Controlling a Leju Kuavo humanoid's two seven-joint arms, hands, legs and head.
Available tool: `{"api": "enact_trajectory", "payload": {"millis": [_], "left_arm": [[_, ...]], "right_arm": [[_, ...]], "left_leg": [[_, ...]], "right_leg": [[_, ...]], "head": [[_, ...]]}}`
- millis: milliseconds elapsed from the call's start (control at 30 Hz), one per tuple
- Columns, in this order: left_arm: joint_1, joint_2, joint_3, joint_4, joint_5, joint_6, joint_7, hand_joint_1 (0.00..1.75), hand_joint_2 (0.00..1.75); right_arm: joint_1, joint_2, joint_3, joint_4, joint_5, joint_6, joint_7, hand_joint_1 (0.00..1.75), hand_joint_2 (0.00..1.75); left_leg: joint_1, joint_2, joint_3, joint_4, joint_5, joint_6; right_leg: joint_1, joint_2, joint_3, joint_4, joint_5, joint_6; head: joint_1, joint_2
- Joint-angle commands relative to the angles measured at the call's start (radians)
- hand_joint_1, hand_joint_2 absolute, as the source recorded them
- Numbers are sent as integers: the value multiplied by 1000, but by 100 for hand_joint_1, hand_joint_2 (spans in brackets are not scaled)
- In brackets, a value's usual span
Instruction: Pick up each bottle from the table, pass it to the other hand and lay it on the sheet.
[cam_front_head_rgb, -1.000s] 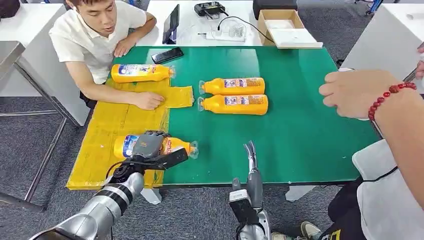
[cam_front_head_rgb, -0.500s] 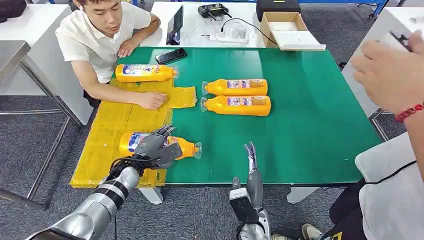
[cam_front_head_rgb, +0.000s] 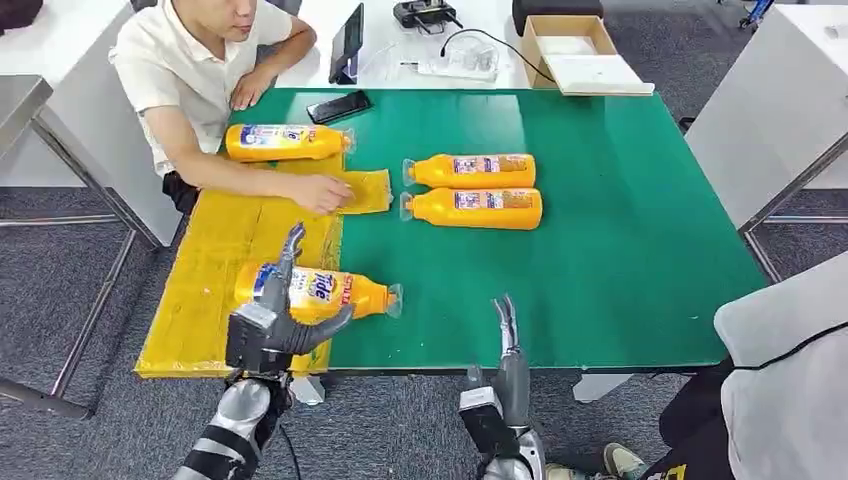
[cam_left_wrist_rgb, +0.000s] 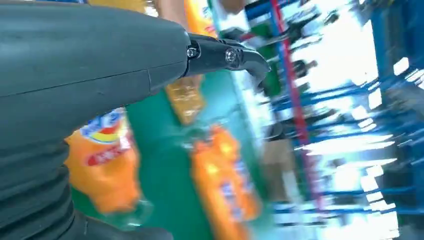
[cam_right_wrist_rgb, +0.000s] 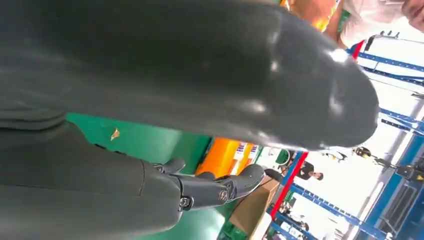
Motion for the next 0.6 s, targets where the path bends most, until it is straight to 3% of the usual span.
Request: {"api": "enact_trajectory", "payload": {"millis": [33,267,400,433,500,600], "left_arm": [[102,-8,44,-278,190,-44,0,0,175],[102,-8,44,-278,190,-44,0,0,175],[176,10,36,-402,290,-80,16,0,175],[199,12,34,-427,299,-85,20,0,175],[222,11,12,-456,299,-83,19,0,175],[273,8,-5,-462,254,-55,-5,0,175]], "right_arm": [[1,-39,34,-19,-10,-26,-32,0,0],[1,-39,34,-19,-10,-26,-32,0,0],[27,-74,6,-109,25,-42,-32,0,0],[26,-85,-14,-104,61,-42,-32,0,175],[15,-108,-79,-120,227,-51,6,0,175],[-16,-181,-132,-67,499,-55,156,0,175]], "left_leg": [[1,3,1,1,-2,-1],[1,2,2,-1,-1,-2],[1,2,3,0,-2,-2],[0,2,1,0,-1,-1],[0,3,2,-1,-2,-1],[-1,1,1,-1,-1,0]], "right_leg": [[1,2,1,0,-1,-2],[1,1,2,0,-1,-2],[1,0,2,0,-1,-2],[0,1,1,0,-1,-1],[0,1,1,0,-1,-1],[0,0,0,0,-1,-1]], "head": [[0,0],[0,0],[0,0],[0,0],[0,0],[0,0]]}}
